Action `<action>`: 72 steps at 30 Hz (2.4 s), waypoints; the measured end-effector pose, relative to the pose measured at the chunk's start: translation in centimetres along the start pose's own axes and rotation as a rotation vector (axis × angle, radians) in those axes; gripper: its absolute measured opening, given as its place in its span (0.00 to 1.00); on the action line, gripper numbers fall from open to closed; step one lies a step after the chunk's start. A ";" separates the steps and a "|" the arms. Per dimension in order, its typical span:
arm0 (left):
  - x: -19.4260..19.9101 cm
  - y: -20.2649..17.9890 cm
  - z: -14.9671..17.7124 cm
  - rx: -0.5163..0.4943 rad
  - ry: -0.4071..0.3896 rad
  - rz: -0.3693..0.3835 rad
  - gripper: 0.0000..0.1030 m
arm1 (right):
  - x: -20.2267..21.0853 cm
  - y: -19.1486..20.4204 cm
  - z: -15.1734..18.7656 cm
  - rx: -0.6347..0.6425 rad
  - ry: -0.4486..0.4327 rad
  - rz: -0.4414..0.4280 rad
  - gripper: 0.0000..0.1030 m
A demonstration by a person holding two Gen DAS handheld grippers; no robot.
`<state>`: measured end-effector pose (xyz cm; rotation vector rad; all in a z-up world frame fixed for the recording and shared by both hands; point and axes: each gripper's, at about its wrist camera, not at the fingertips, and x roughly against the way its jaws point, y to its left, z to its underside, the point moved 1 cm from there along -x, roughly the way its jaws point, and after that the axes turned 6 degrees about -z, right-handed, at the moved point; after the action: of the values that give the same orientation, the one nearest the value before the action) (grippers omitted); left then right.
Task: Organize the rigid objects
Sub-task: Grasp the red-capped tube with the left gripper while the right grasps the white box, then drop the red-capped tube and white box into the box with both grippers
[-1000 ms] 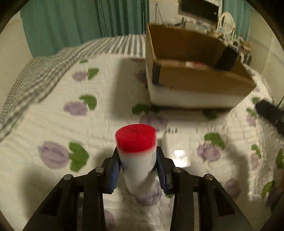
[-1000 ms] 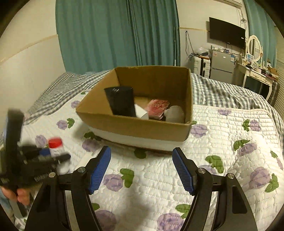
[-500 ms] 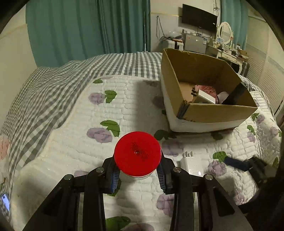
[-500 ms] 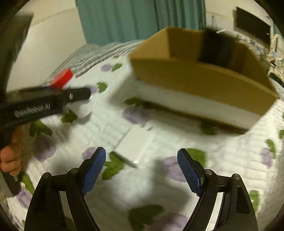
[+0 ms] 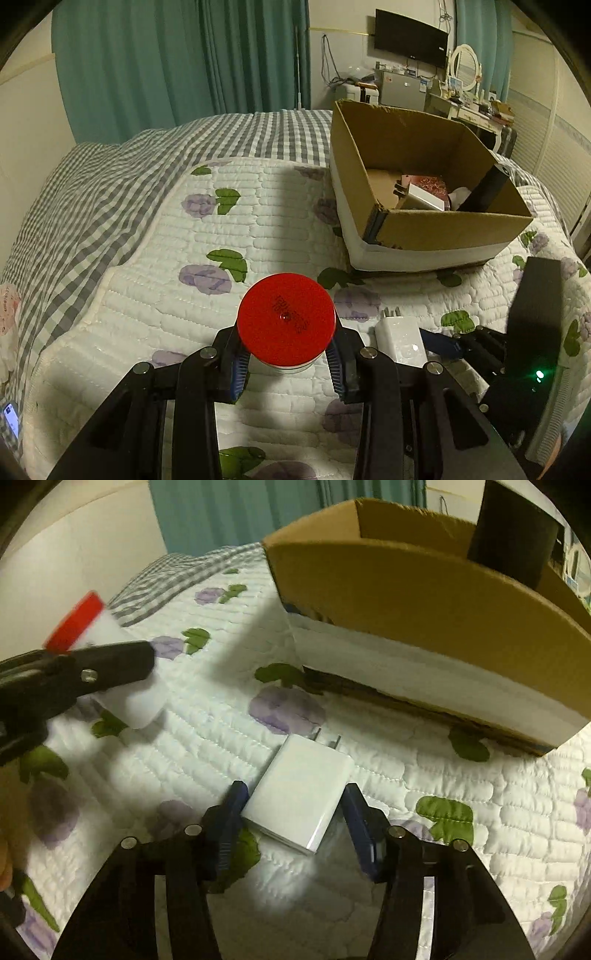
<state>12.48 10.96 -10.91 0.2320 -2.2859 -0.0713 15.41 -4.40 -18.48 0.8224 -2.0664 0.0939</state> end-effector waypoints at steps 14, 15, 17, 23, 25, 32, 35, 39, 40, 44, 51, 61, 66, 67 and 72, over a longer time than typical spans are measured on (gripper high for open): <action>5.2 -2.6 -2.7 0.011 -0.067 0.039 0.36 | 11.3 -0.9 -1.8 0.022 -0.207 -0.028 0.23; 5.6 -3.0 -3.3 0.005 -0.079 0.046 0.36 | 11.7 -1.4 -2.0 0.018 -0.215 -0.023 0.22; 6.3 -4.1 -4.8 -0.014 -0.108 0.060 0.36 | 12.9 -2.3 -2.1 0.007 -0.233 -0.020 0.22; 6.1 -6.6 -9.5 -0.056 -0.165 0.086 0.36 | 18.1 -6.0 -3.7 -0.020 -0.322 -0.006 0.22; 5.1 -7.3 -11.3 -0.067 -0.171 0.090 0.36 | 19.3 -7.6 -5.6 -0.020 -0.355 0.019 0.22; -1.5 -9.0 -16.0 -0.113 -0.135 0.106 0.36 | 19.0 -12.9 -13.1 0.015 -0.377 0.105 0.22; -4.4 -9.7 -16.7 -0.132 -0.108 0.117 0.36 | 16.7 -14.3 -14.9 0.019 -0.346 0.112 0.22; -7.1 -10.3 -16.3 -0.157 -0.085 0.124 0.36 | 13.7 -15.1 -15.9 0.027 -0.320 0.109 0.22; -7.6 -10.5 -16.2 -0.171 -0.079 0.121 0.38 | 13.2 -15.2 -15.9 0.023 -0.314 0.102 0.22; -7.5 -10.5 -16.7 -0.178 -0.127 0.089 0.45 | 11.8 -15.0 -15.6 0.020 -0.282 0.095 0.22; -6.1 -9.2 -17.0 -0.145 -0.144 0.093 0.45 | 9.9 -14.9 -17.1 0.017 -0.232 0.091 0.22; -4.7 -9.1 -16.7 -0.146 -0.167 0.102 0.45 | 10.6 -15.8 -17.3 -0.061 -0.284 0.078 0.45; -3.5 -8.9 -16.2 -0.127 -0.174 0.096 0.45 | 14.2 -15.6 -16.2 -0.067 -0.368 0.111 0.45; -2.9 -8.8 -16.0 -0.121 -0.180 0.094 0.45 | 15.1 -15.3 -15.8 -0.063 -0.393 0.125 0.45; 1.6 -8.0 -15.4 -0.073 -0.256 0.105 0.51 | 20.4 -13.8 -13.2 -0.082 -0.502 0.175 0.53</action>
<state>24.10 3.13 -0.48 0.0667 -2.5406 -0.1361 24.90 -20.98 1.82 0.6572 -2.5939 -0.1140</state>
